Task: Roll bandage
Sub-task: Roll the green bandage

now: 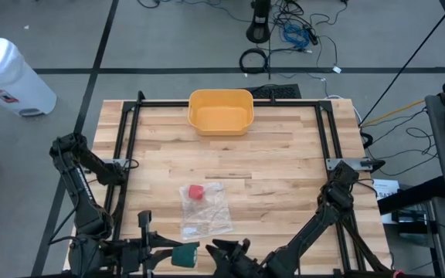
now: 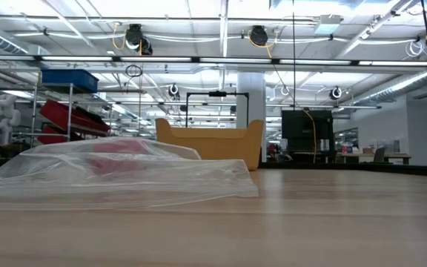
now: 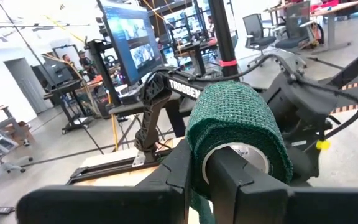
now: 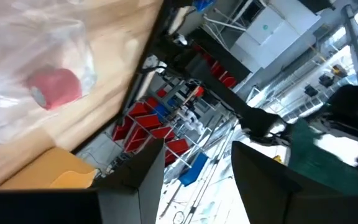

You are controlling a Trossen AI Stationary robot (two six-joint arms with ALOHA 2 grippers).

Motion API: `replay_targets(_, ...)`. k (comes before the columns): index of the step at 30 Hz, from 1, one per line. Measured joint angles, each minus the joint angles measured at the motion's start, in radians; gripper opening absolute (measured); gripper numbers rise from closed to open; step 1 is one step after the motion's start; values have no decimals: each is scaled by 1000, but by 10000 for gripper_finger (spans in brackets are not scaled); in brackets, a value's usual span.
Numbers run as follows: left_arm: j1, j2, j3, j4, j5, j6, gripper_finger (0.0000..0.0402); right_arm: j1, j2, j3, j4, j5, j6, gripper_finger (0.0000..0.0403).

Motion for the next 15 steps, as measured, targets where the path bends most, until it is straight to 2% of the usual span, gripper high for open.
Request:
replay_targets(10, 0, -10, 0, 6, -75, 0, 41, 4, -10, 1, 400, -29, -364, 171)
replay_targets(15, 0, -10, 1, 25, -76, -8, 41, 2, -10, 1, 473, -53, -493, 171)
